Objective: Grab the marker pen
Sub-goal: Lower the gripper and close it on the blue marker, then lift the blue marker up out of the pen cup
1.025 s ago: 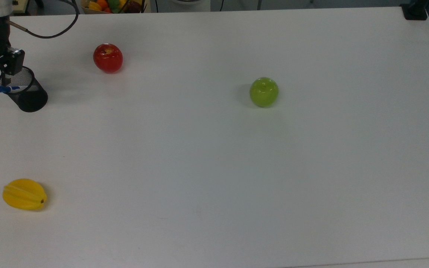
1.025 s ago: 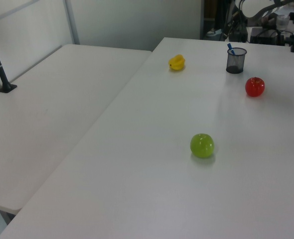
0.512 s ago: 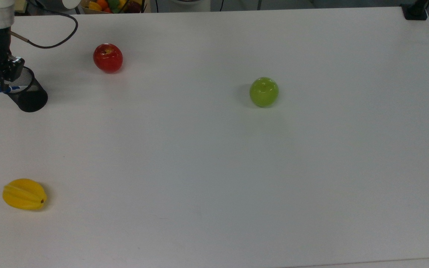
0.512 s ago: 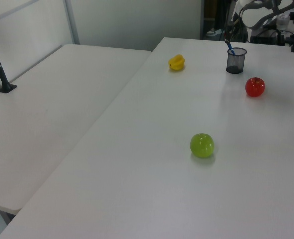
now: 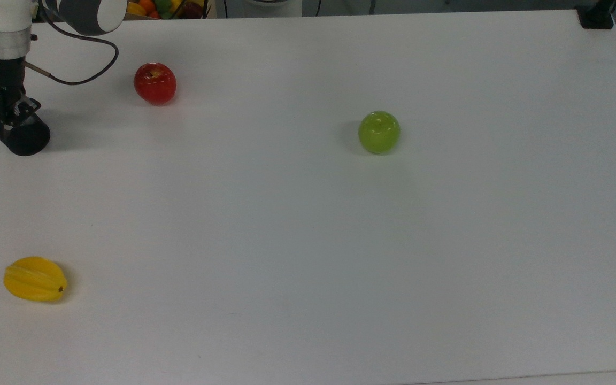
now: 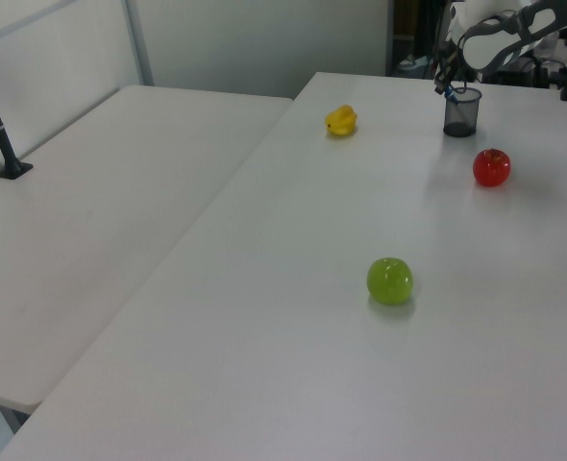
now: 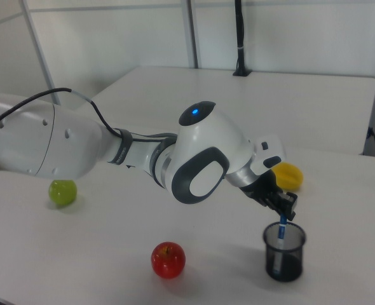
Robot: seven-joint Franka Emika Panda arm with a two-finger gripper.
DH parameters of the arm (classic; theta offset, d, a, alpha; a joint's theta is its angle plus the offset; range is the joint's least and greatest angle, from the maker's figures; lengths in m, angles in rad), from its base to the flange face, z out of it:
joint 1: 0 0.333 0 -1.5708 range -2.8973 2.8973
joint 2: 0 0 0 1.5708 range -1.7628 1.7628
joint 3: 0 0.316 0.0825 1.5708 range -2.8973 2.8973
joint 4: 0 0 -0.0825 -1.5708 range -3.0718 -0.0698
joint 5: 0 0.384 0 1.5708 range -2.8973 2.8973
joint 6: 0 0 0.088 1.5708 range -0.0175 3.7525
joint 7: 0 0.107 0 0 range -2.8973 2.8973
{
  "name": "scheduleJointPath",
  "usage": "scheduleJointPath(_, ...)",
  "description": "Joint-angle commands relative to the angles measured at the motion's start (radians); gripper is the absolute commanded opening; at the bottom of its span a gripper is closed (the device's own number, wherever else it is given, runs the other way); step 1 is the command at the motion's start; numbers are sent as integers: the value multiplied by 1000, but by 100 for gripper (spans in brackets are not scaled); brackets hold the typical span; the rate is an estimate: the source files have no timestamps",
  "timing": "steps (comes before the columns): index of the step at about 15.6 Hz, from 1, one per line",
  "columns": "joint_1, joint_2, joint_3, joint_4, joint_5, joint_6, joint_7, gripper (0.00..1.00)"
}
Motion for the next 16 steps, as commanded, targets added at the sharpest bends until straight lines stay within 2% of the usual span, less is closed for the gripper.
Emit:
scheduleJointPath(1, 16, -20, -10, -23, -8, 17, 14, 0)
scheduleJointPath(5, 17, -45, -6, -20, -2, 13, 17, 0)
scheduleJointPath(9, 23, -85, -2, -17, -2, 10, 82, 0)
scheduleJointPath(16, 55, -261, 7, -14, 1, -82, 82, 0)
